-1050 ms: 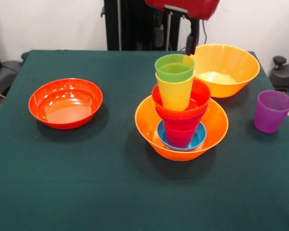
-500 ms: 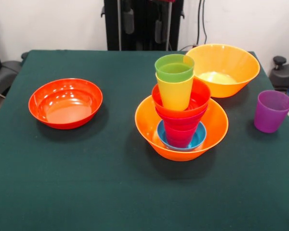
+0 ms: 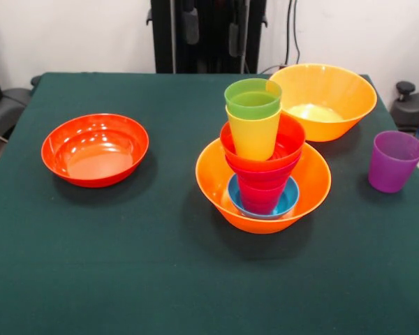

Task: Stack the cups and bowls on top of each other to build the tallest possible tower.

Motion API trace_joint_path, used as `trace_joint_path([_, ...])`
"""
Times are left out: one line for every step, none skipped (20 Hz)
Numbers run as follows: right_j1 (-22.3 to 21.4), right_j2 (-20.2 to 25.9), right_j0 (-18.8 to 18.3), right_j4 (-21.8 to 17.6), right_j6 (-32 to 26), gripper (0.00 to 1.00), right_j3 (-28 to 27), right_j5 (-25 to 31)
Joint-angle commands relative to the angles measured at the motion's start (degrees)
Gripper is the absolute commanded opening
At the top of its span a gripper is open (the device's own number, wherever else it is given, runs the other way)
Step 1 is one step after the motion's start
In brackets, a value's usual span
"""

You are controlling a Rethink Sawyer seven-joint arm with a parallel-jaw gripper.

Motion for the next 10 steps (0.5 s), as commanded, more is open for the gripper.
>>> trace_joint_path([4.69,5.15,2.16,1.48,7.37,1.0,6.63,-3.73])
trace_joint_path([5.11,5.1,2.48,1.66,7.65,1.0,6.32,-3.96])
trace_joint_path([5.58,5.09,2.7,1.85,7.78,1.0,5.55,-3.64])
trace_joint_path([5.95,5.06,3.02,2.19,8.14,1.0,5.36,-3.89])
trace_joint_path([6.06,4.87,3.43,2.41,8.57,1.0,5.1,-3.98])
trace_joint_path([6.39,4.65,3.89,2.44,9.1,1.0,4.71,-4.05])
trace_joint_path([6.52,4.4,4.47,2.71,9.81,1.0,4.78,-4.35])
trace_joint_path([6.97,3.99,5.11,2.75,10.67,1.0,4.24,-4.38])
trace_joint_path([7.26,3.64,5.82,2.91,11.6,1.0,4.19,-4.78])
trace_joint_path([7.77,3.36,6.43,3.17,12.54,1.0,3.71,-4.97])
